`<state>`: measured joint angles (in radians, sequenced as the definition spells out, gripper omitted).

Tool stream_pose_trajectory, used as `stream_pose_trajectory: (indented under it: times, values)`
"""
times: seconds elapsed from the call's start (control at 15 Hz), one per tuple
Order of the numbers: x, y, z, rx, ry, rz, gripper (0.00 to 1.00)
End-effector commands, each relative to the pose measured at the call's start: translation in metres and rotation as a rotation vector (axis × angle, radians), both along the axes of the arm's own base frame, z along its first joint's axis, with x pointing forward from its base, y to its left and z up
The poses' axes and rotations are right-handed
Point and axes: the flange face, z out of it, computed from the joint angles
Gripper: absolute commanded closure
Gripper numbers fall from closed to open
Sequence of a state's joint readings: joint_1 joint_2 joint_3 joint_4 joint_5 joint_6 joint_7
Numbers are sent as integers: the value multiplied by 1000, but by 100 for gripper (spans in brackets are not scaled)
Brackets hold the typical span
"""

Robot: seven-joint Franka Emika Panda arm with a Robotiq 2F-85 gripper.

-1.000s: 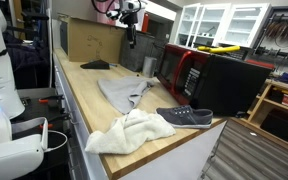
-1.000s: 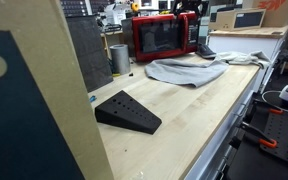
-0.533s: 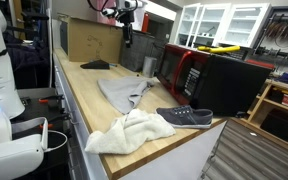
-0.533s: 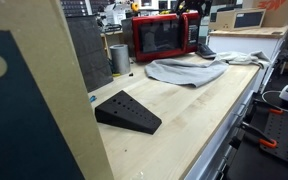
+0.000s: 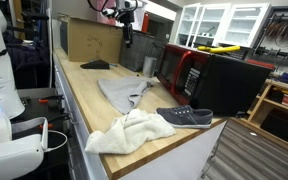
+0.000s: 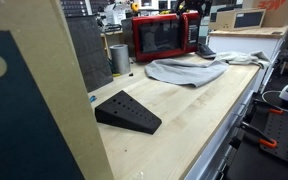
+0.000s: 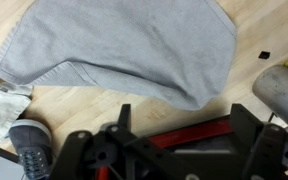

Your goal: Unfold the grey object completely

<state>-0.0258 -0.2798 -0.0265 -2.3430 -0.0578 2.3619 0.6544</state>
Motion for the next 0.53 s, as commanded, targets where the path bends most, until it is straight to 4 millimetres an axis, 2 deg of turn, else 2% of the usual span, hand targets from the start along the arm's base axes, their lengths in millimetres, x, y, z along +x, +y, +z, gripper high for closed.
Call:
stream_pose_trajectory:
  times: [0.0, 0.27, 0.47]
  values:
    - [-2, 11, -12, -16, 8, 28, 0]
    - [-9, 32, -43, 9, 46, 66, 0]
    - [-20, 46, -75, 30, 90, 81, 0]
